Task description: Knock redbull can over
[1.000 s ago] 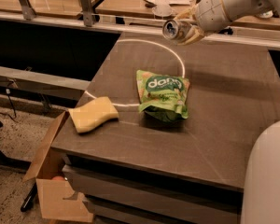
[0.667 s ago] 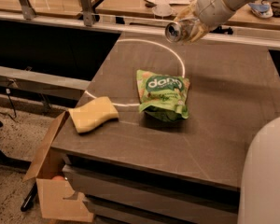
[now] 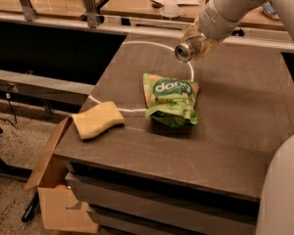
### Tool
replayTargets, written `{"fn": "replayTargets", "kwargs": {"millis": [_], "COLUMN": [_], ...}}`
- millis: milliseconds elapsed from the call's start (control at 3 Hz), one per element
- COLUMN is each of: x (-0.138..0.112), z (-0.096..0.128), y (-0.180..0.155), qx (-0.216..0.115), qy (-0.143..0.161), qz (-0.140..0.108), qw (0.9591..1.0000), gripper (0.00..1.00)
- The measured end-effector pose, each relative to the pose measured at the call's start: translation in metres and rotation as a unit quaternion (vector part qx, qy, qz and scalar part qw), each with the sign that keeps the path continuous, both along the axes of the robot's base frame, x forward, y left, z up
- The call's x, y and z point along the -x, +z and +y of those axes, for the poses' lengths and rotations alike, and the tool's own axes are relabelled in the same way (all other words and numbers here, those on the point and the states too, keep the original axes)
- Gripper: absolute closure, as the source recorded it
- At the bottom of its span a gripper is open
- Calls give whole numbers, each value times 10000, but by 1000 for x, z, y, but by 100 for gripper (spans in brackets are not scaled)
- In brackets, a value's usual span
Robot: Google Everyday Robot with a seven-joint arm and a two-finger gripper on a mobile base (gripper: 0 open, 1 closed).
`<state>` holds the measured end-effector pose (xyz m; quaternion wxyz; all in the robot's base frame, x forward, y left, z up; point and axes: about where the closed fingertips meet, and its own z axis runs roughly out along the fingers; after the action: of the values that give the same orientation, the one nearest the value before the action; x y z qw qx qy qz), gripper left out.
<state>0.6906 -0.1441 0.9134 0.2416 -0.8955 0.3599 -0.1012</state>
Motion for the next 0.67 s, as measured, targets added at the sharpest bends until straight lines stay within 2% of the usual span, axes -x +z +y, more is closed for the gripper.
{"fn": "replayTargets", "kwargs": {"millis": [333, 667], "x": [-4, -9], "z": [-4, -11], "y": [-17, -28], "qx": [289, 710], "qy": [-75, -170], "qz": [110, 406], "qw": [9995, 9965], "gripper": [100, 73]}}
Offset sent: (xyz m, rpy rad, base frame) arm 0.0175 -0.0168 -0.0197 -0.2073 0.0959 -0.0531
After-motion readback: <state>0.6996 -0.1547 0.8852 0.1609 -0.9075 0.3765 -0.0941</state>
